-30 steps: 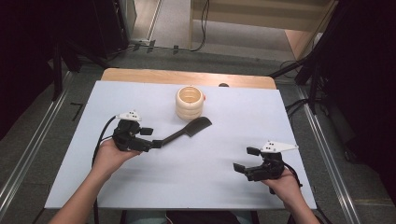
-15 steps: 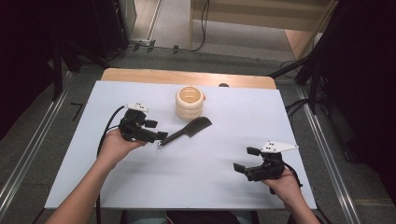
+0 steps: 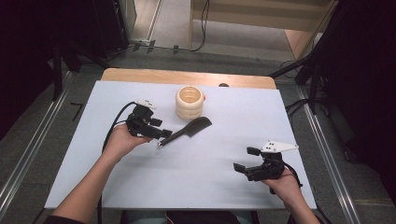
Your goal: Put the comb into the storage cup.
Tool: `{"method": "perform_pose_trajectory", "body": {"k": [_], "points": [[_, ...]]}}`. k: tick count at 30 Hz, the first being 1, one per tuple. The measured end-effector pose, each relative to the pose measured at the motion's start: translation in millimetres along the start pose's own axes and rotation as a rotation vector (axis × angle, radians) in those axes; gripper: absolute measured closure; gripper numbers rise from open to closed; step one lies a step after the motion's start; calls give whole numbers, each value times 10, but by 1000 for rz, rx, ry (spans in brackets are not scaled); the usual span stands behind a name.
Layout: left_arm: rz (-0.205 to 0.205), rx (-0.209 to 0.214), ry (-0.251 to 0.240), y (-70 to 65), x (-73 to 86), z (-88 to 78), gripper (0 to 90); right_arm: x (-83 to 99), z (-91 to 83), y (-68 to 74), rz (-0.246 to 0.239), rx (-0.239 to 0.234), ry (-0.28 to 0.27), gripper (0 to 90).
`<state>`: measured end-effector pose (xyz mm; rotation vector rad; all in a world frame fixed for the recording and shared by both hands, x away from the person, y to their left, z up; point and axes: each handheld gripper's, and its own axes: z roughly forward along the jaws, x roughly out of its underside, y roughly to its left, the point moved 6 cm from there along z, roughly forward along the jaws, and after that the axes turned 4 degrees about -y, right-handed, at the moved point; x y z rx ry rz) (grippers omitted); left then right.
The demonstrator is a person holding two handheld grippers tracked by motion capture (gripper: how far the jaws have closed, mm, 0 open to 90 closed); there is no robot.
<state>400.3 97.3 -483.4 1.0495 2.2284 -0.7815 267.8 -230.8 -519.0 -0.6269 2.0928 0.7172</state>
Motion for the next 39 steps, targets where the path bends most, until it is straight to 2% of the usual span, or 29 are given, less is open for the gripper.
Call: {"method": "perform_pose_trajectory", "body": {"k": [6, 11, 17, 28, 39], "points": [[6, -7, 7, 46, -103, 82, 263, 0, 0, -4, 0, 2, 0, 55], [14, -19, 25, 71, -126, 175, 263, 1, -5, -2, 1, 0, 0, 55], [43, -55, 59, 72, -87, 230, 269, 0, -9, 1, 0, -1, 1, 55], [75, -73, 103, 37, 53, 334, 336, -2, -11, 2, 1, 1, 0, 55], [97, -73, 146, 8, 172, 387, 482, -4, -12, 2, 0, 2, -2, 55]]}}
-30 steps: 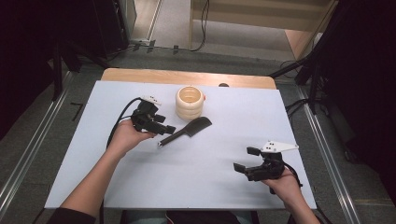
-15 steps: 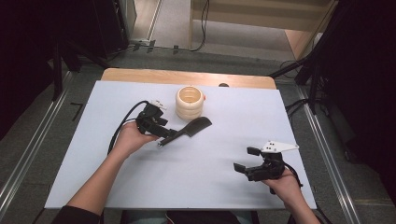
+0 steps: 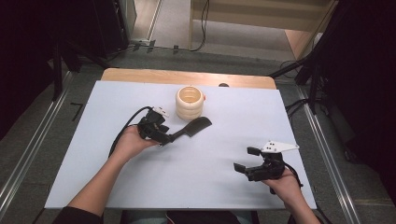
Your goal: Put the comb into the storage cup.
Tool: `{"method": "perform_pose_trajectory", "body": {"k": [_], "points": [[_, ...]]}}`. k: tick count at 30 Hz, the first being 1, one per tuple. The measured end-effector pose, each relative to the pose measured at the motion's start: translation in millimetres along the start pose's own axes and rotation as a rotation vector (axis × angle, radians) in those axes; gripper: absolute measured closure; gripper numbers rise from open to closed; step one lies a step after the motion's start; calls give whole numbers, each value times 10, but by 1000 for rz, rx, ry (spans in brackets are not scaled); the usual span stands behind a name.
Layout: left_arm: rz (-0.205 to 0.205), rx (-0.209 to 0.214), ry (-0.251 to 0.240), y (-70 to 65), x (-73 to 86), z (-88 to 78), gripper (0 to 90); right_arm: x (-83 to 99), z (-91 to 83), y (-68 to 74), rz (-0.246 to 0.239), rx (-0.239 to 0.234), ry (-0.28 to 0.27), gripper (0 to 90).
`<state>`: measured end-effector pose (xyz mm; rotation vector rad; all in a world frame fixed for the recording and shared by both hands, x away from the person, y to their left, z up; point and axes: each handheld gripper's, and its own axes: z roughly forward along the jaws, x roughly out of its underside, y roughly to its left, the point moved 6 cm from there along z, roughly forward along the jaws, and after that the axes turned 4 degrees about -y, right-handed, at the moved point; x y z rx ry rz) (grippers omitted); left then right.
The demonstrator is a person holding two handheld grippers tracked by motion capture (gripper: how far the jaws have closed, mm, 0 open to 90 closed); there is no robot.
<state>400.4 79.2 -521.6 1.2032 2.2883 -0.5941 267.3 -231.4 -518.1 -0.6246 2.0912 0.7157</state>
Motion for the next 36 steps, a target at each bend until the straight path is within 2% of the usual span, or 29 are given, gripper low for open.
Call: {"method": "perform_pose_trajectory", "body": {"k": [6, 11, 16, 18, 19, 28, 36], "points": [[35, -27, 31, -33, 40, 64, 629, 1, 1, -1, -1, 1, 2, 55], [92, -83, 78, -55, 79, 128, 699, 2, 1, -2, -2, 2, 2, 55], [117, -128, 102, -87, 72, 147, 716, 4, 4, -3, -6, 1, 4, 55], [112, -136, 101, -93, 74, 150, 717, 7, 7, 1, -4, 0, 8, 55], [122, -140, 104, -98, 75, 152, 717, 8, 9, 1, -5, 3, 9, 55], [93, -132, 83, -86, 89, 153, 730, 13, 18, 0, -4, 4, 11, 55], [99, -119, 82, -76, 84, 142, 731, 7, 18, -13, 0, 4, 5, 55]]}}
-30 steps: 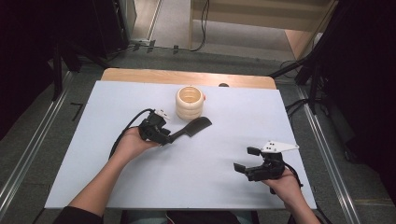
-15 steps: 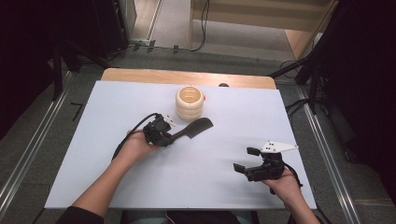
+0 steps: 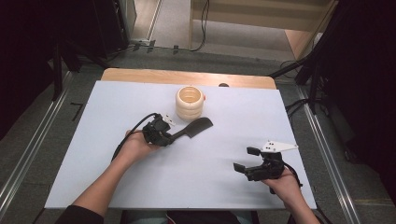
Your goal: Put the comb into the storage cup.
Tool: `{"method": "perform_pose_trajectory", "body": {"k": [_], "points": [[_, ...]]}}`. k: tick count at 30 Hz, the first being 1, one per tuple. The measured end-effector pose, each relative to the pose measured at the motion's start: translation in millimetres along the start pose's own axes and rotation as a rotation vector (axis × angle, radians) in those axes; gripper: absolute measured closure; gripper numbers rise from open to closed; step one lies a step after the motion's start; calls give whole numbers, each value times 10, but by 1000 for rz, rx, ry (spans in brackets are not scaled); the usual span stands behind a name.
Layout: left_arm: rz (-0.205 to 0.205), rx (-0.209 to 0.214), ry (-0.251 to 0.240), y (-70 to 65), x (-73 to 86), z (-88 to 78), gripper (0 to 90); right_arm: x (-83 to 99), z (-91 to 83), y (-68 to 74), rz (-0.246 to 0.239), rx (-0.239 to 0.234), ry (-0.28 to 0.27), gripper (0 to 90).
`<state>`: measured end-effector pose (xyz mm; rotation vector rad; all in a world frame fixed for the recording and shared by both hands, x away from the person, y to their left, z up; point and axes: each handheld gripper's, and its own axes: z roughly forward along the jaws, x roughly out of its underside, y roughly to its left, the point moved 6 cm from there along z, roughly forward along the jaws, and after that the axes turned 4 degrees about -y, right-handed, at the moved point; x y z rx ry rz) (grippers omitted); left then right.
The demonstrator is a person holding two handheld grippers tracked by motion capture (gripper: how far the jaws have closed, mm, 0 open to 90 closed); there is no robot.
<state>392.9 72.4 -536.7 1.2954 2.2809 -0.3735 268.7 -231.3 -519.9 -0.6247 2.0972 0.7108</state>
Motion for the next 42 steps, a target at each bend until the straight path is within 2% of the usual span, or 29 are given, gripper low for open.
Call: {"method": "perform_pose_trajectory", "body": {"k": [3, 5, 6, 8, 11, 13, 16, 19, 23, 29, 34, 38, 42], "points": [[-16, 16, -7, 8, -2, -5, 731, -4, -8, -2, 0, 0, -2, 55], [-33, 51, -17, 11, -12, -25, 731, -4, -13, -8, -2, 3, -3, 55], [-27, 51, -26, 8, -22, -38, 730, -5, -14, -9, 0, 3, -3, 55], [-24, 86, -44, -28, -49, -79, 730, -6, -16, -9, 2, 2, -7, 55], [-19, 115, -70, -74, -94, -151, 730, -12, -21, -5, 4, -2, -14, 55], [-28, 147, -90, -107, -126, -193, 730, -17, -21, 0, 6, -5, -18, 55], [-42, 172, -117, -148, -168, -241, 729, -19, -21, 7, 6, -9, -19, 55], [-73, 214, -149, -198, -219, -290, 730, -24, -24, 6, 3, -7, -22, 55], [-87, 235, -187, -260, -281, -335, 729, -31, -25, 18, 36, -24, -17, 55], [-133, 306, -234, -397, -378, -351, 729, -41, -15, 43, 33, -27, -16, 55], [-144, 318, -276, -504, -452, -359, 729, -49, -9, 63, 29, -34, -16, 55], [-167, 330, -306, -570, -494, -352, 730, -82, -23, 60, 59, -27, -36, 55], [-184, 344, -333, -628, -522, -338, 730, -112, -33, 77, 69, -32, -50, 55]]}}
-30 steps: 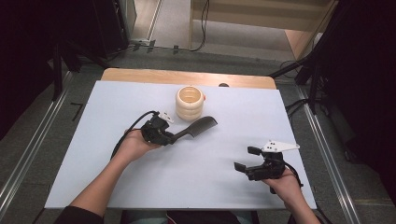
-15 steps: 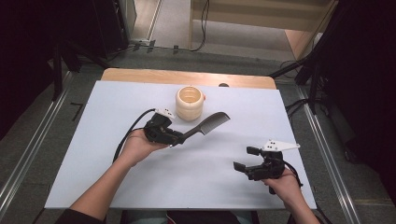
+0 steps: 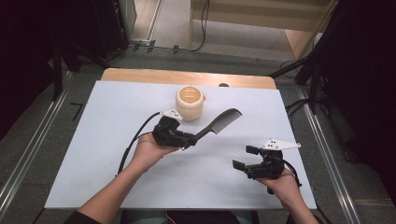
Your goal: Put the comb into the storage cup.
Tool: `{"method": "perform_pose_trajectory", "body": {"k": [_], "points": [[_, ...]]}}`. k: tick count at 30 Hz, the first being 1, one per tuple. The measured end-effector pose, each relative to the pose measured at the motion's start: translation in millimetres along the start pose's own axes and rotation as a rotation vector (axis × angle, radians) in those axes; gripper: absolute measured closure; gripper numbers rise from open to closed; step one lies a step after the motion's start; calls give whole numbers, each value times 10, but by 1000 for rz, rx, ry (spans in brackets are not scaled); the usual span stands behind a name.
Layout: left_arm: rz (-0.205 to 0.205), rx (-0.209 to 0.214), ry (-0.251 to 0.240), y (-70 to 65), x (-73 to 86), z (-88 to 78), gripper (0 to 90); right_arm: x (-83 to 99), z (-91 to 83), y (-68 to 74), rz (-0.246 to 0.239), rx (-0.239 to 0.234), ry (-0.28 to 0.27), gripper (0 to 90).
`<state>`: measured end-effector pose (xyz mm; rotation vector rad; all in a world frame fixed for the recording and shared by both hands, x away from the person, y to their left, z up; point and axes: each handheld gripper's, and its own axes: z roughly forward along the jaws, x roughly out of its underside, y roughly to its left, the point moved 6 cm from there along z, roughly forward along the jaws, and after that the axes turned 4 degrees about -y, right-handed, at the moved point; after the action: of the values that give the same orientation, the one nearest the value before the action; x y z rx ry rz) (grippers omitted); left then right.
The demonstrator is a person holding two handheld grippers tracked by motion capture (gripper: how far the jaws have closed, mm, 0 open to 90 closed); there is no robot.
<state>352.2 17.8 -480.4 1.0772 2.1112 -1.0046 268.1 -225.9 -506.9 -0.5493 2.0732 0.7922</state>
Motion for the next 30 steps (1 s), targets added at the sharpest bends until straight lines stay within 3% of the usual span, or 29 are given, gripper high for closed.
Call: {"method": "perform_pose_trajectory", "body": {"k": [3, 8, 18, 21, 27, 30], "points": [[-5, -22, -41, -44, -14, 14, 730, -26, -7, 24, 3, 2, -11, 55], [-40, -8, -74, -85, -28, 58, 730, -85, -19, 39, 15, 15, -40, 55], [-152, 39, -116, -81, -47, 202, 730, -218, -6, 66, 37, 65, -70, 55], [-168, 38, -121, -68, -55, 240, 729, -269, 3, 69, 58, 75, -83, 55], [-256, 48, -156, -23, -91, 315, 730, -346, 56, 68, 86, 86, -85, 55], [-270, 43, -156, -11, -100, 355, 729, -393, 87, 60, 101, 86, -91, 55]]}}
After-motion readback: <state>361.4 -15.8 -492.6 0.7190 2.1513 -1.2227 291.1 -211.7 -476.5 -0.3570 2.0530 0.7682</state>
